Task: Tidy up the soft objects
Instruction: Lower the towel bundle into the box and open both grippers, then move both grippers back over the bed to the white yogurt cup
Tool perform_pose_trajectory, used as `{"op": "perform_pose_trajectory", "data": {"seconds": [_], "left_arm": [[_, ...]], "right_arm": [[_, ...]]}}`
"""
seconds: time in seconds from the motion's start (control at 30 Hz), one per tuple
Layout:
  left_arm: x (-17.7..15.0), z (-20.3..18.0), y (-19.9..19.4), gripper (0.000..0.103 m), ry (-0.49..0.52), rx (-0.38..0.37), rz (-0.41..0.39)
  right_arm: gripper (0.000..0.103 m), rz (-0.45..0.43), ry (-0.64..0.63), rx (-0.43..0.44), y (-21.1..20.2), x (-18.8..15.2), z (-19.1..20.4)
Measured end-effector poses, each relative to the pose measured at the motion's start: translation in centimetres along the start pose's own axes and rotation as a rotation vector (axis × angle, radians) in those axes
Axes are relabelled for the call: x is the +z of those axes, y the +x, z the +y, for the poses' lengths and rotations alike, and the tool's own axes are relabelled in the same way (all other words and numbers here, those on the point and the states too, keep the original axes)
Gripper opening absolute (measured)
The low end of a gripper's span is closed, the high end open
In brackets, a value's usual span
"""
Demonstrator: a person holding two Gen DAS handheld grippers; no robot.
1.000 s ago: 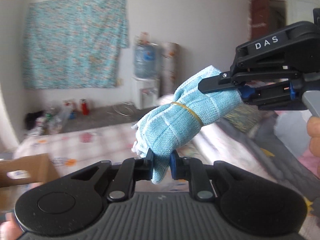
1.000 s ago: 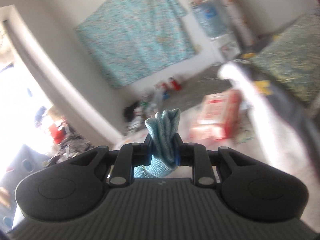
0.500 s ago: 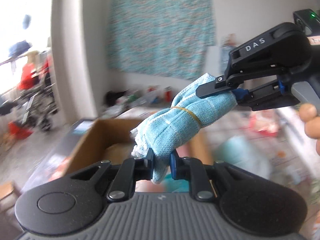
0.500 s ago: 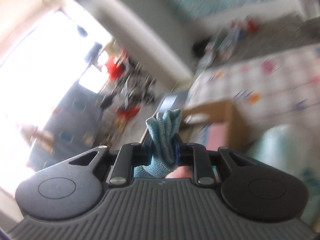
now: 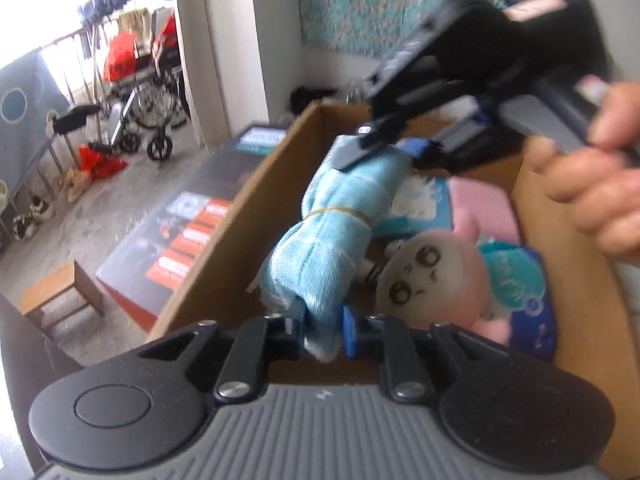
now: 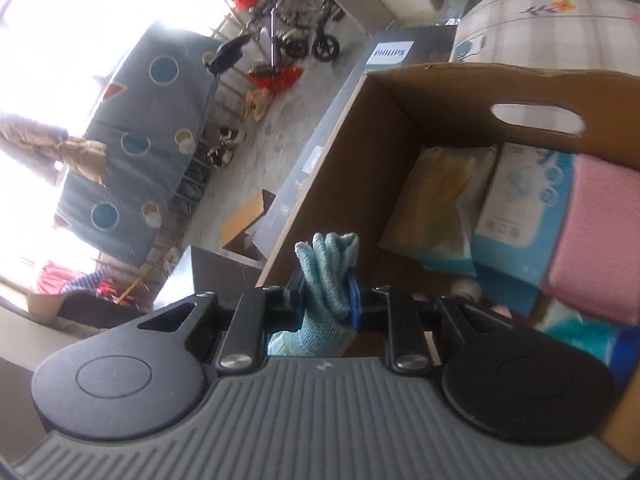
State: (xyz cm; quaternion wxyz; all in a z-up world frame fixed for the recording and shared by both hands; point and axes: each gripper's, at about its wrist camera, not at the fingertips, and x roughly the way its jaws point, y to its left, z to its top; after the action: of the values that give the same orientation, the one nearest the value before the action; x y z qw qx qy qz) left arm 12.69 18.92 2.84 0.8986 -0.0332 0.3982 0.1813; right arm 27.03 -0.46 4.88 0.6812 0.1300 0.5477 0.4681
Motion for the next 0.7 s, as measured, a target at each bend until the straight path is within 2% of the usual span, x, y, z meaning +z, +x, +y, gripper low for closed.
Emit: {"op": "perform_pose_trajectory", "data": {"seconds": [0.07,0.13,0.2,0.27,0.4,0.47,0.53,0.7], "left_arm": [[-0.3,0.1,0.6,0.031,-0.010,-0.008,0.039],[-0.6,0.5,1.0,0.041,-0.019,-0.025,0.054],[-0.8,0.7,1.2,0.043,-0.022,-0.031,0.055],[-0.9,0.9,1.0,0.045,-0.022,-0.039,0.044],[-1.0,1.4,0.5,0.062,-0.038,-0.069,0.015],[-1.0,1.4,0.0,0.065,-0.048,-0.086,-0.010],[-1.0,1.3,-0.8,0.075,-0.057,-0.106,-0.045],[-1.5,1.2,-2.5,0.085,-0.084,-0.203,-0.144]], "right_arm": [[0.022,0.045,-0.031,-0.035,2.7,1.3,-0.9],[0.022,0.081,-0.044,-0.103,5.0,1.8,-1.7],[0.022,0.091,-0.069,-0.169,6.1,1.9,-2.6],[0.024,0.085,-0.050,-0.156,6.2,2.0,-3.4],[0.031,0.033,-0.027,-0.130,4.6,2.0,-3.8],[0.043,-0.004,-0.011,-0.119,3.6,1.8,-4.0],[0.048,-0.053,0.007,-0.095,2.0,1.5,-4.2],[0.059,-0.161,0.062,-0.018,-3.1,-0.7,-4.6]]}}
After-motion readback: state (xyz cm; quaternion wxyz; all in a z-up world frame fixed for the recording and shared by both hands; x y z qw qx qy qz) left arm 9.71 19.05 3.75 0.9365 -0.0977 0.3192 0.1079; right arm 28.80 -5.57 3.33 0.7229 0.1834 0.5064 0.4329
